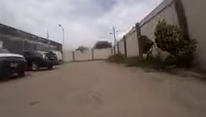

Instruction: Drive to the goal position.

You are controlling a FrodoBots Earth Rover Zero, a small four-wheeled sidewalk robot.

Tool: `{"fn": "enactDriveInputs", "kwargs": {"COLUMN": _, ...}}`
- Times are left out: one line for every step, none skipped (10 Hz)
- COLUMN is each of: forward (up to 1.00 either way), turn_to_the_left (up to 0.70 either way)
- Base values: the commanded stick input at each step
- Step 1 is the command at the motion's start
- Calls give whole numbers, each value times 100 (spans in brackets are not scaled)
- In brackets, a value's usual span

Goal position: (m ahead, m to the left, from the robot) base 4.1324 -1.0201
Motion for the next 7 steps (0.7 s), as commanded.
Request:
{"fn": "enactDriveInputs", "kwargs": {"forward": 100, "turn_to_the_left": 0}}
{"fn": "enactDriveInputs", "kwargs": {"forward": 100, "turn_to_the_left": 0}}
{"fn": "enactDriveInputs", "kwargs": {"forward": 100, "turn_to_the_left": 0}}
{"fn": "enactDriveInputs", "kwargs": {"forward": 100, "turn_to_the_left": 0}}
{"fn": "enactDriveInputs", "kwargs": {"forward": 100, "turn_to_the_left": 0}}
{"fn": "enactDriveInputs", "kwargs": {"forward": 100, "turn_to_the_left": 0}}
{"fn": "enactDriveInputs", "kwargs": {"forward": 100, "turn_to_the_left": 0}}
